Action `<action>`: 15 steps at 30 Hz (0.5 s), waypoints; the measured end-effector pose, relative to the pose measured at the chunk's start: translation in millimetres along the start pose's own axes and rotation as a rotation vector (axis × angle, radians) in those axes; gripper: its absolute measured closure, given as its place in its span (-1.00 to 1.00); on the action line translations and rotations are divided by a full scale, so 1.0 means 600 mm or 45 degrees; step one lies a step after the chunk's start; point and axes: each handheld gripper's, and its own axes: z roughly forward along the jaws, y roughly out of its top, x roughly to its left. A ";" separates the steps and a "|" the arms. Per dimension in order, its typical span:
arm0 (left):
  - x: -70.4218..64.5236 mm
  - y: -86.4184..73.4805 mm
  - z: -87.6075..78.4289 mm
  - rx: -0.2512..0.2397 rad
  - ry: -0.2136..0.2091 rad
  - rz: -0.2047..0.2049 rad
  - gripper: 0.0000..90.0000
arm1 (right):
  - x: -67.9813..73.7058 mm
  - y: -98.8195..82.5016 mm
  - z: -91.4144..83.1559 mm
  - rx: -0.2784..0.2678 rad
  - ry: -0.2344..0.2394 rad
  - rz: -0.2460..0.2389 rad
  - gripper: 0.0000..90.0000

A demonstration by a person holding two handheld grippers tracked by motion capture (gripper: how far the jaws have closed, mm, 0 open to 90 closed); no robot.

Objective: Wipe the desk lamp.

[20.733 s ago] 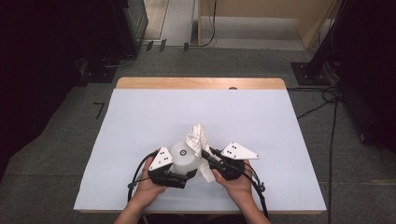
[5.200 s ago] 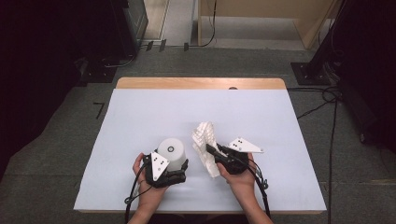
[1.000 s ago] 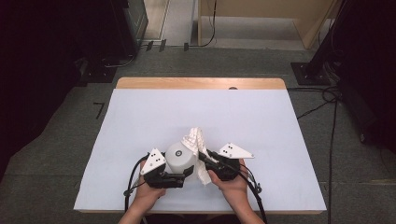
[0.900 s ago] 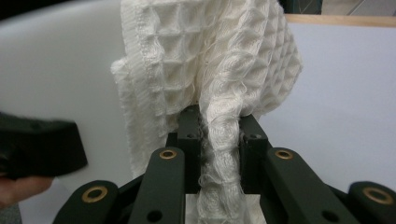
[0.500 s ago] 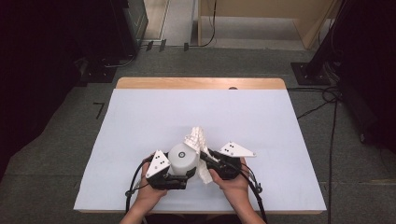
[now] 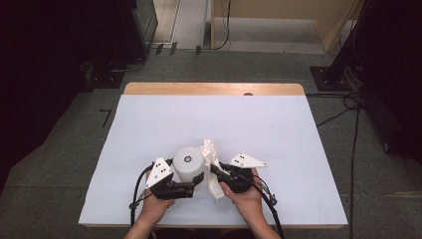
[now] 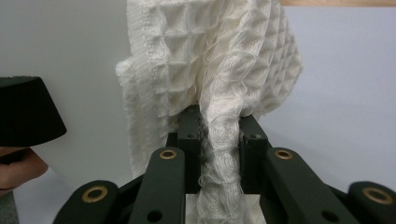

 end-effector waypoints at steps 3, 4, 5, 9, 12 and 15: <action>-0.004 -0.007 0.011 0.055 0.011 0.037 -0.81 | -0.002 0.005 -0.005 -0.034 0.009 0.012 0.69; -0.006 -0.009 0.015 0.072 0.020 0.047 -0.81 | -0.002 0.008 -0.009 -0.049 0.013 0.016 0.69; -0.007 -0.011 0.018 0.085 0.026 0.058 -0.81 | -0.001 0.011 -0.013 -0.068 0.016 0.008 0.69; -0.002 -0.017 0.021 0.066 0.045 0.109 -0.81 | 0.000 0.022 -0.025 -0.104 0.010 -0.033 0.68; 0.009 -0.024 0.022 0.061 0.142 0.172 -0.81 | -0.008 0.022 -0.029 -0.111 -0.033 -0.020 0.68; 0.024 -0.036 0.026 0.086 0.195 0.181 -0.81 | -0.021 0.017 -0.030 -0.111 -0.077 -0.005 0.68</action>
